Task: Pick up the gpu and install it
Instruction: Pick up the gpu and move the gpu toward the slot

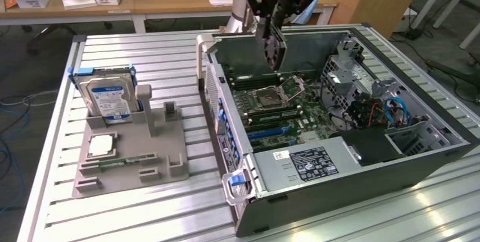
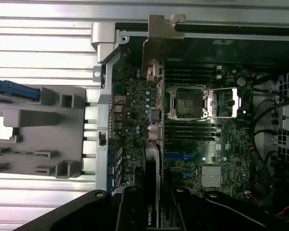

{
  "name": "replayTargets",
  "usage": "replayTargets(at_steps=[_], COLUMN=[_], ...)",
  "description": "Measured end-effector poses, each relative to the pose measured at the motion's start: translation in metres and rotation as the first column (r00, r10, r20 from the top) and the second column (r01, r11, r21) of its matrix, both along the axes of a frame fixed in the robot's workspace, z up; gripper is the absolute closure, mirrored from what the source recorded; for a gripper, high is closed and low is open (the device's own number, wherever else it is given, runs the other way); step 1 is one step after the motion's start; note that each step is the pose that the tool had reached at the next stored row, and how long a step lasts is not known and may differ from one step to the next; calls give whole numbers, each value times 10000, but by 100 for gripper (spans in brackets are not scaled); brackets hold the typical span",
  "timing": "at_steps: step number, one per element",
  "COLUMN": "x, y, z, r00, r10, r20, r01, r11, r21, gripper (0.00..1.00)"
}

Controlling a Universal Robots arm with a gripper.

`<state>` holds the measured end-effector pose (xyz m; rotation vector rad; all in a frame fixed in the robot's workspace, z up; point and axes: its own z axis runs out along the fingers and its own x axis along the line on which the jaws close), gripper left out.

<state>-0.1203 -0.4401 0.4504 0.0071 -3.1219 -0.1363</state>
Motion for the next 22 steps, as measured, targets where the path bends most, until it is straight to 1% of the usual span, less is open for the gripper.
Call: replayTargets(at_steps=[8,12,20,22], x=[329,468,825,881], y=[0,0,0,0], z=[-3,-8,-28,-33], r00=[10000,10000,10000,10000], r10=[47,46,44,45], r20=[-4,-4,-3,-2], r01=[-47,-46,-44,-45], r11=[10000,10000,10000,10000], r21=[-1,0,0,0], gripper=[73,73,73,73])
